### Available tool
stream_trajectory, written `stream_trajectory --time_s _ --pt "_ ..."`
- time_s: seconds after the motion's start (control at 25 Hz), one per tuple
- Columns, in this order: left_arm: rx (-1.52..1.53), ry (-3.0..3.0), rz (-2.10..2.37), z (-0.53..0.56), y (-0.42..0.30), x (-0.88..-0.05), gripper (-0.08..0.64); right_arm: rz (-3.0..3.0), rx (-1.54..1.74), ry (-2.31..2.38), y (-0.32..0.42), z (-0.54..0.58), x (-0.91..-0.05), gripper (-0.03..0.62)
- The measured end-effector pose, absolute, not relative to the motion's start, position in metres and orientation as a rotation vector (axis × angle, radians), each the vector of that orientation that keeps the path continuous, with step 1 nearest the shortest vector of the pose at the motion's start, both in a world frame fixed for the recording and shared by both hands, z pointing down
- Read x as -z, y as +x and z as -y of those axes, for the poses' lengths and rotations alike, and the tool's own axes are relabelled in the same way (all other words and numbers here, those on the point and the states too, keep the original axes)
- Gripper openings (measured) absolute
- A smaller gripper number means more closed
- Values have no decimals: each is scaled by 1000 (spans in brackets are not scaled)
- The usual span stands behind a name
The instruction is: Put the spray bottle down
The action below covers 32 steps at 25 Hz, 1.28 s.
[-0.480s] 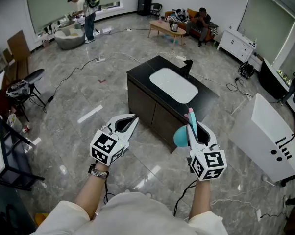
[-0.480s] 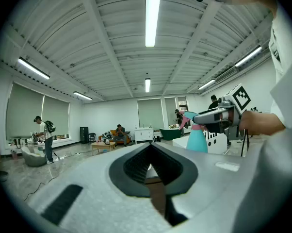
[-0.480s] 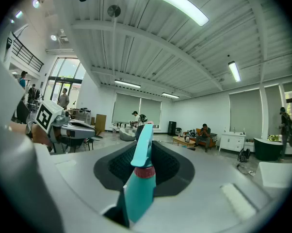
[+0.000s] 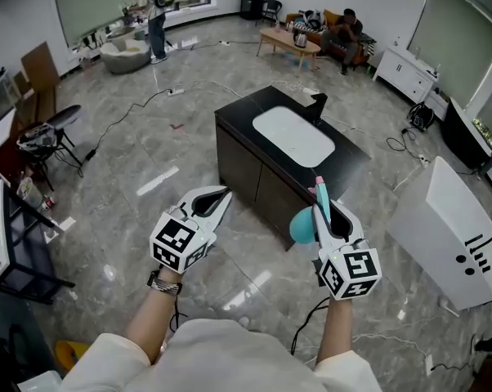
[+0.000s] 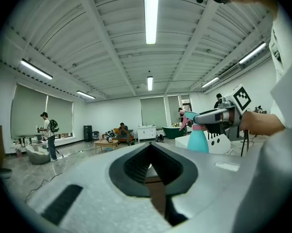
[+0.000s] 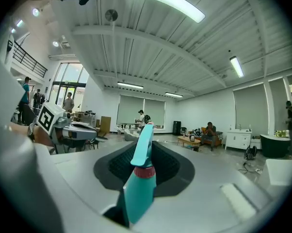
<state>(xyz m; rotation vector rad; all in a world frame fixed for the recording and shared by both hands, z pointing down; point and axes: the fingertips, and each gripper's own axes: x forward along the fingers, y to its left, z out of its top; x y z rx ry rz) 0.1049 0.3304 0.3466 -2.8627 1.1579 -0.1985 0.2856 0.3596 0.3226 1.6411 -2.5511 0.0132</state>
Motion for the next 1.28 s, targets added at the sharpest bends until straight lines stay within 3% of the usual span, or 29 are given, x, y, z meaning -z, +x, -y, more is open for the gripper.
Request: stream_trajectory --time_s 0.52,1.28 --pt "224 -2877 -1219 -279 103 -372 3 2572 -79 1613 286 -303 -348 94" --pt "222 -2877 -1210 -6 54 -368 3 2608 5 1617 230 -29 -325 94"
